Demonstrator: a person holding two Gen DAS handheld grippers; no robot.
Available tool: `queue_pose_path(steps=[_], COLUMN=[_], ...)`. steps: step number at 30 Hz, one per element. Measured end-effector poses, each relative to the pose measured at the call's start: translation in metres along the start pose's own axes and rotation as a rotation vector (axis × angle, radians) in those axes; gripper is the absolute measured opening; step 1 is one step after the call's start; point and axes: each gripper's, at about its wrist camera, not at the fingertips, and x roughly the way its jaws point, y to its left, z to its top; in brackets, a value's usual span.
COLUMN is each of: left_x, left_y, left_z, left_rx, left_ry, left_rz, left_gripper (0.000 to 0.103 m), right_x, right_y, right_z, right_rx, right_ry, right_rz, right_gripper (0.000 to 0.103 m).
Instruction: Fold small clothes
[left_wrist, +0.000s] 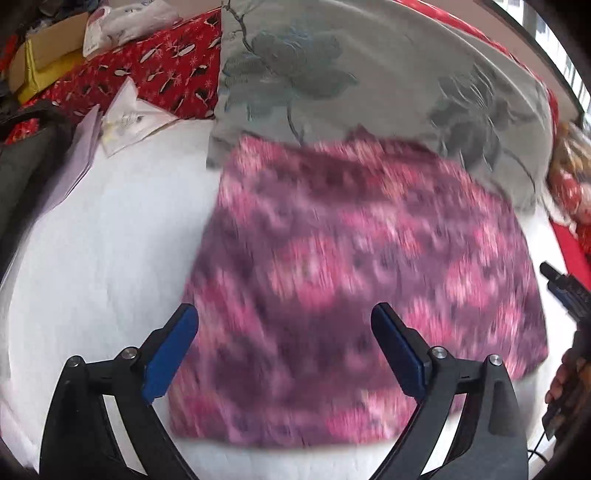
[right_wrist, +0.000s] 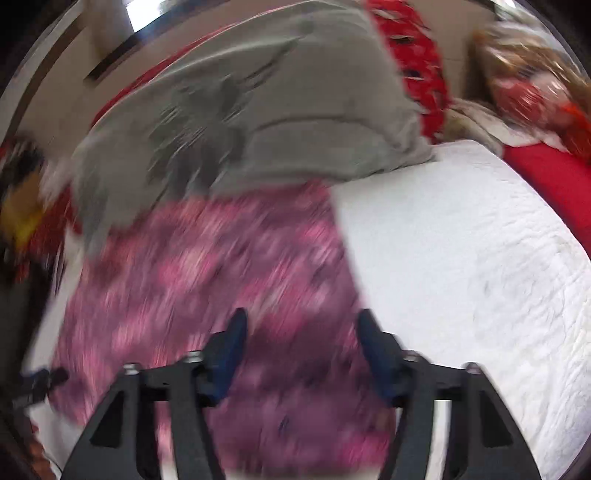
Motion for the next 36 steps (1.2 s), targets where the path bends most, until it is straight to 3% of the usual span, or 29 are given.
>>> queue_pose_path(steps=[5,7,8,9,11,12,13,15,18,21,23,25,26,27,28,31,33,34,36], left_x=[0.043,0.054,0.061,0.068,0.099,0.11,0.113,0.11,0.09,0.054,0.046,0.056,0.066,0.066,0.056,0.026,0.02,0.026,0.04], left_y=[0.021,0.026,0.025,0.025,0.024,0.024,0.025,0.026,0.032,0.033,0.029,0.016,0.007,0.004,0.0,-0.002,-0.001,0.0,0.002], left_z=[0.055,0.066,0.069,0.07,0.069,0.066,0.065,0.068,0.07,0.058,0.045,0.032,0.027,0.024,0.022,0.017,0.009,0.001,-0.012], left_rx=[-0.084,-0.113,-0.12,-0.123,-0.116,-0.114,-0.105,-0.101,-0.12,-0.138,-0.129,-0.068,-0.015,0.016,0.05,0.067,0.07,0.075,0.065], left_ry=[0.082,0.08,0.083,0.094,0.176,0.207,0.183,0.174,0.146,0.056,0.04,0.093,0.137,0.139,0.112,0.056,0.042,0.069,0.135], left_rz=[-0.024,-0.032,-0.031,-0.022,0.035,0.048,0.05,0.058,0.01,-0.077,-0.096,-0.051,-0.001,0.016,0.026,-0.01,0.006,0.022,0.039], left_gripper=[0.095,0.095,0.095,0.095,0.095,0.101,0.103,0.103,0.097,0.097,0.097,0.097,0.097,0.097,0.097,0.097,0.097,0.097,0.099], right_x=[0.049,0.068,0.069,0.07,0.064,0.065,0.07,0.078,0.054,0.021,0.016,0.027,0.044,0.05,0.044,0.02,0.009,0.008,0.018], right_y=[-0.018,-0.018,-0.015,-0.01,-0.008,-0.011,-0.014,-0.018,-0.007,0.005,0.013,0.02,0.02,0.019,0.022,0.027,0.028,0.027,0.018], right_z=[0.038,0.046,0.049,0.052,0.054,0.053,0.05,0.044,0.043,0.031,0.019,0.003,-0.004,-0.007,-0.008,-0.011,-0.018,-0.022,-0.031], right_rx=[0.121,0.157,0.145,0.115,0.081,0.082,0.078,0.052,-0.009,-0.051,-0.073,-0.105,-0.12,-0.131,-0.137,-0.108,-0.128,-0.138,-0.136], right_ry=[0.078,0.134,0.129,0.115,0.049,0.039,0.057,0.104,0.04,-0.042,-0.035,0.006,0.085,0.111,0.065,0.04,0.017,0.016,0.094], right_rz=[0.01,0.068,0.095,0.094,0.088,0.079,0.039,-0.01,-0.082,0.027,0.078,0.074,0.052,0.027,0.019,0.055,0.05,0.035,-0.014], right_gripper=[0.073,0.054,0.028,0.016,0.008,0.007,0.007,0.007,0.015,0.017,0.023,0.028,0.032,0.032,0.032,0.034,0.035,0.038,0.044])
